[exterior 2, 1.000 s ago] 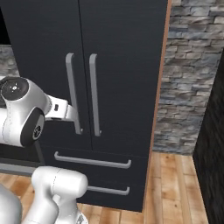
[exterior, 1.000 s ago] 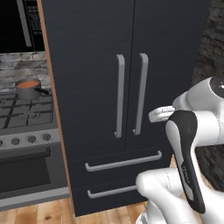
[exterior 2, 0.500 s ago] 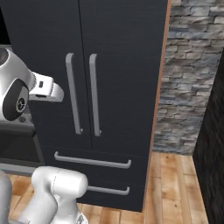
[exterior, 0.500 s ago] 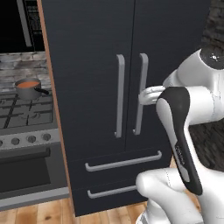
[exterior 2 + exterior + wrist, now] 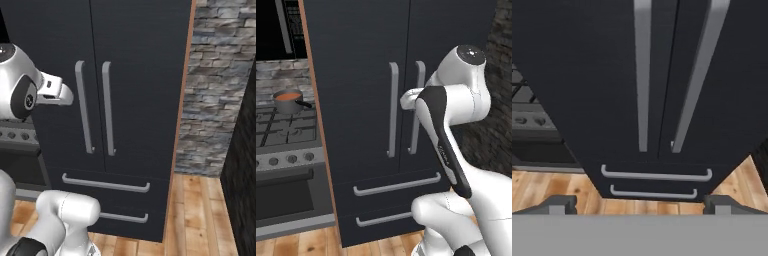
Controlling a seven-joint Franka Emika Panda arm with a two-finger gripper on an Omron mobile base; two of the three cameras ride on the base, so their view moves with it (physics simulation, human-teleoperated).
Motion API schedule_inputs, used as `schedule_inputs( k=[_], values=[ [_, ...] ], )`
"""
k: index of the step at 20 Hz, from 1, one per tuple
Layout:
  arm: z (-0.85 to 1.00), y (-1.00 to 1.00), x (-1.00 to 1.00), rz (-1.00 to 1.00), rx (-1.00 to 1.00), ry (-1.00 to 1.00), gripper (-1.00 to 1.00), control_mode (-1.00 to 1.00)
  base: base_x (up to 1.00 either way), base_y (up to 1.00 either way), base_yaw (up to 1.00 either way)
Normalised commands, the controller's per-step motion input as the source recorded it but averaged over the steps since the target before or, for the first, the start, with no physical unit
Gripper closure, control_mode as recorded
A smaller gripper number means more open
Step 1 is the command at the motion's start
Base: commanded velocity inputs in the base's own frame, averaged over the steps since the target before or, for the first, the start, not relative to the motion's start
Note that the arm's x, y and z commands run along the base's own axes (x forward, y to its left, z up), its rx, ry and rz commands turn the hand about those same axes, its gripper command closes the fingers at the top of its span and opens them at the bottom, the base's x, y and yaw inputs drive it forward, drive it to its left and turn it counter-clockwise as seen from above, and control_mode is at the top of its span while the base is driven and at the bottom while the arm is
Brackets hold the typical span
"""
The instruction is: Retrieve the fish from the fridge and place it on the saucepan with marinade on the stove.
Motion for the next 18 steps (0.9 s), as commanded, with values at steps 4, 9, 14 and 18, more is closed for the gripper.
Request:
schedule_inputs(
  k=[4,9,14,18],
  values=[
    [-0.23,0.00,0.44,0.00,-0.01,-0.05,-1.00,-1.00,0.00,0.00,0.00],
    [-0.68,0.00,0.06,0.02,-0.01,-0.12,-1.00,-1.00,0.00,0.00,0.00],
    [-0.48,0.00,0.06,0.01,0.00,-0.11,-1.00,-1.00,0.00,0.00,0.00],
    [-0.08,0.00,0.25,0.00,0.00,-0.03,-1.00,-1.00,0.00,0.00,0.00]
  ],
)
